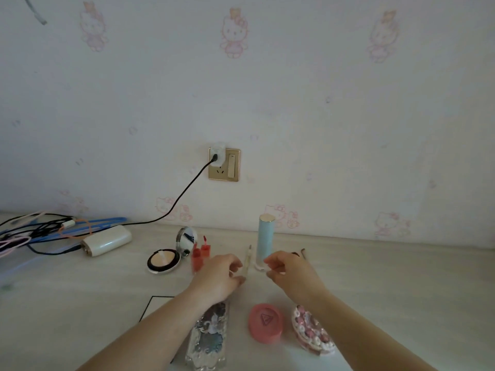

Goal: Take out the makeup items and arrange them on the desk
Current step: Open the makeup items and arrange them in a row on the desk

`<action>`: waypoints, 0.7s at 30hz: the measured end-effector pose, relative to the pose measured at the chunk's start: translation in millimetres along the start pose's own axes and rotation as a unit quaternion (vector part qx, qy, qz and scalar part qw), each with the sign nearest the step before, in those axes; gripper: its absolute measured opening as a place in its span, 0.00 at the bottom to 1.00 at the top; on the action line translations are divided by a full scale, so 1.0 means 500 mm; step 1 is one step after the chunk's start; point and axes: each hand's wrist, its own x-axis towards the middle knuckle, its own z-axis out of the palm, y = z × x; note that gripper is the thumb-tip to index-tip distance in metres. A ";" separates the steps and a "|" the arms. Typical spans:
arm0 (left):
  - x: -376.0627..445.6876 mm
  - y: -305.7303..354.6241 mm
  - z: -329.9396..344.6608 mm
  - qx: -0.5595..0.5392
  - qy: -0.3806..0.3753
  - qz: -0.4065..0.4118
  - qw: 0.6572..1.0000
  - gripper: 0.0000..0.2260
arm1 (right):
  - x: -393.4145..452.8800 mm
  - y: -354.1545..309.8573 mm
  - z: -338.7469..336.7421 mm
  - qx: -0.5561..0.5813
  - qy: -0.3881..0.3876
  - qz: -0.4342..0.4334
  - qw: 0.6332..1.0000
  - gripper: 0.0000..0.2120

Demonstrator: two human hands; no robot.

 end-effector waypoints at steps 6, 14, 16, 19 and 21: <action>0.035 0.038 0.032 0.160 -0.019 -0.059 0.985 0.22 | 0.016 -0.008 0.026 -0.098 -0.061 -0.025 0.993 0.18; 0.054 0.053 0.020 0.302 -0.064 -0.067 0.949 0.12 | 0.026 -0.012 0.062 -0.098 -0.062 -0.015 0.993 0.17; 0.052 0.061 0.012 0.300 -0.082 -0.087 0.947 0.14 | 0.027 -0.014 0.068 -0.098 -0.062 -0.008 0.993 0.16; 0.044 0.057 0.003 0.320 -0.103 -0.114 0.935 0.15 | 0.032 -0.020 0.077 -0.053 -0.043 0.018 0.997 0.15; 0.042 0.043 -0.006 0.286 -0.087 -0.128 0.946 0.14 | 0.036 -0.026 0.081 -0.012 -0.027 0.042 0.999 0.13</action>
